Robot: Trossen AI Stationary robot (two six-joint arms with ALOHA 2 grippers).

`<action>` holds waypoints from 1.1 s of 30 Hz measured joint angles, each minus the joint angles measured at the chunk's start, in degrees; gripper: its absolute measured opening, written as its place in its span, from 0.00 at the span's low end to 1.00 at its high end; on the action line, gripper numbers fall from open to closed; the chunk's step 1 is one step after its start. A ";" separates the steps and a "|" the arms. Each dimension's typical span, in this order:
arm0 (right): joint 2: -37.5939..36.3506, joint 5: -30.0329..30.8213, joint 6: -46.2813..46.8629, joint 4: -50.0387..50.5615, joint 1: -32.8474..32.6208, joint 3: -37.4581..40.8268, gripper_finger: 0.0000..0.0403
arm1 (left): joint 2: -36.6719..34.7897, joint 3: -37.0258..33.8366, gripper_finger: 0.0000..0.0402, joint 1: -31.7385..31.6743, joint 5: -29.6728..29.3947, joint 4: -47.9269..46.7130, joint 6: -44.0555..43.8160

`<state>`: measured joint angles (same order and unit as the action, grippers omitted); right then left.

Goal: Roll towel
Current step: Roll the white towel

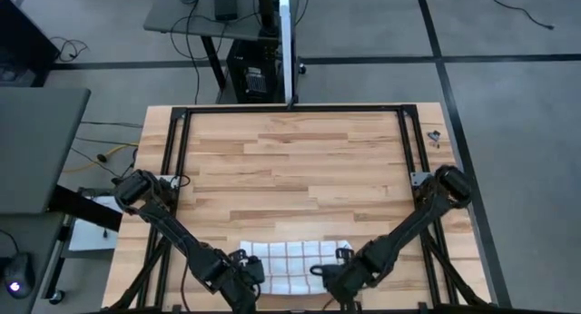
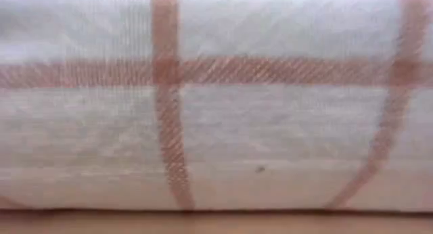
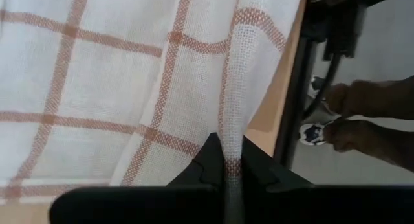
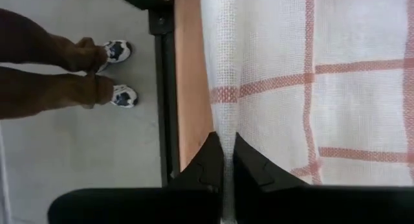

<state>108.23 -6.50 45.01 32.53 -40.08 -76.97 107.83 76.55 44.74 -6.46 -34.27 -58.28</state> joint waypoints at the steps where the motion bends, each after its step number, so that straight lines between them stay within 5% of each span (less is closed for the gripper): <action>1: -0.81 -0.19 0.00 -0.41 0.47 1.29 0.00 | 0.00 0.00 0.00 -0.23 -0.04 0.07 0.44; 10: -6.20 -7.72 0.16 -6.54 5.52 9.58 0.00 | -0.59 -0.02 0.00 -2.77 -0.93 -2.16 3.16; 17: -8.55 -22.02 3.69 -22.08 8.98 15.27 0.00 | -2.82 0.00 0.01 -5.30 10.34 1.19 7.49; 33: -8.64 -17.23 7.26 -28.88 8.39 26.38 0.00 | 2.96 0.07 0.01 -10.24 11.93 1.45 13.87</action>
<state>99.59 -23.72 52.27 3.65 -31.69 -50.60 110.79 76.62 34.50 5.47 -32.82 -44.41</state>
